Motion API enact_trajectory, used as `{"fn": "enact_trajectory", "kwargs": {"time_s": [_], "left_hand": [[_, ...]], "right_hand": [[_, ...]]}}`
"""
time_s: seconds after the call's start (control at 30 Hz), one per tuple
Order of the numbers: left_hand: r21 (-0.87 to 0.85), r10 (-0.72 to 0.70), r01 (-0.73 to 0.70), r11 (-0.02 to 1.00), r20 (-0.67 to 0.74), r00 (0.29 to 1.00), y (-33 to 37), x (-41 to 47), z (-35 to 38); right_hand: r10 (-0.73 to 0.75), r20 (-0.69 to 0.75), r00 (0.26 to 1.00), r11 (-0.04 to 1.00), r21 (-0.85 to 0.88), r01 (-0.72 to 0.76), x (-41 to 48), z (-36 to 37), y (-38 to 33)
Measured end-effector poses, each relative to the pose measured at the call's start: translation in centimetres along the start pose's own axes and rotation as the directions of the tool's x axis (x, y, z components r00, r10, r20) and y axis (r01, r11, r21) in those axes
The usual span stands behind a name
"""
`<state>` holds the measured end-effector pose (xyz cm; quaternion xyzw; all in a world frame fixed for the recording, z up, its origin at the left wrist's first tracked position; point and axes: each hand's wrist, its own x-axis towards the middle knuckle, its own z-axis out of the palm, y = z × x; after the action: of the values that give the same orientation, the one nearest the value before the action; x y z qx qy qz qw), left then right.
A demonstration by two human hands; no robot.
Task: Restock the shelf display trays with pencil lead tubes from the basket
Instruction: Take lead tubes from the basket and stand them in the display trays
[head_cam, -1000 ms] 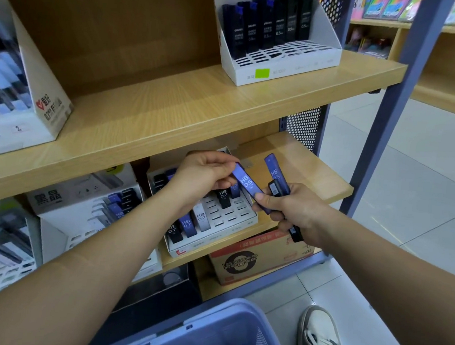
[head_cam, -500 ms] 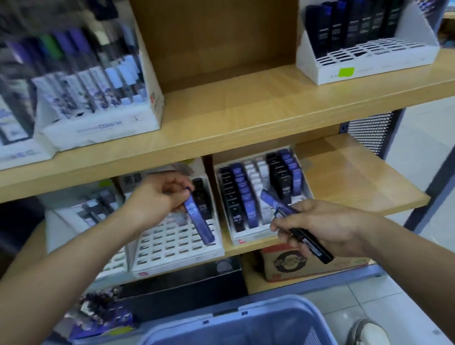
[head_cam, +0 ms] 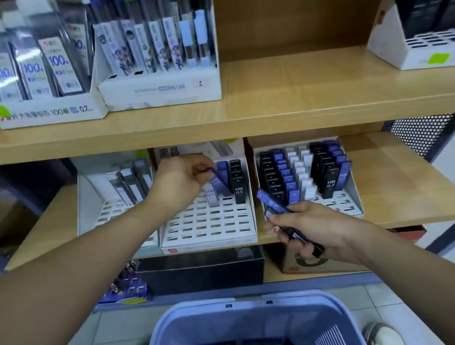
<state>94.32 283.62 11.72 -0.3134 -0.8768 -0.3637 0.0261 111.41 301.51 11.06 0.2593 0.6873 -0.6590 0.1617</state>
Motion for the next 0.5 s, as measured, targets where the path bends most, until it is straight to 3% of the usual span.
{"fn": "enact_trajectory", "kwargs": {"time_s": [0.17, 0.5], "left_hand": [[0.252, 0.168, -0.184, 0.95, 0.083, 0.982, 1.1, 0.19, 0.7], [0.223, 0.108, -0.134, 0.966, 0.126, 0.986, 1.27, 0.22, 0.87]], "right_hand": [[-0.002, -0.006, 1.0, 0.999, 0.053, 0.002, -0.27, 0.42, -0.1], [-0.008, -0.048, 0.999, 0.993, 0.121, 0.013, -0.13, -0.19, 0.11]]}}
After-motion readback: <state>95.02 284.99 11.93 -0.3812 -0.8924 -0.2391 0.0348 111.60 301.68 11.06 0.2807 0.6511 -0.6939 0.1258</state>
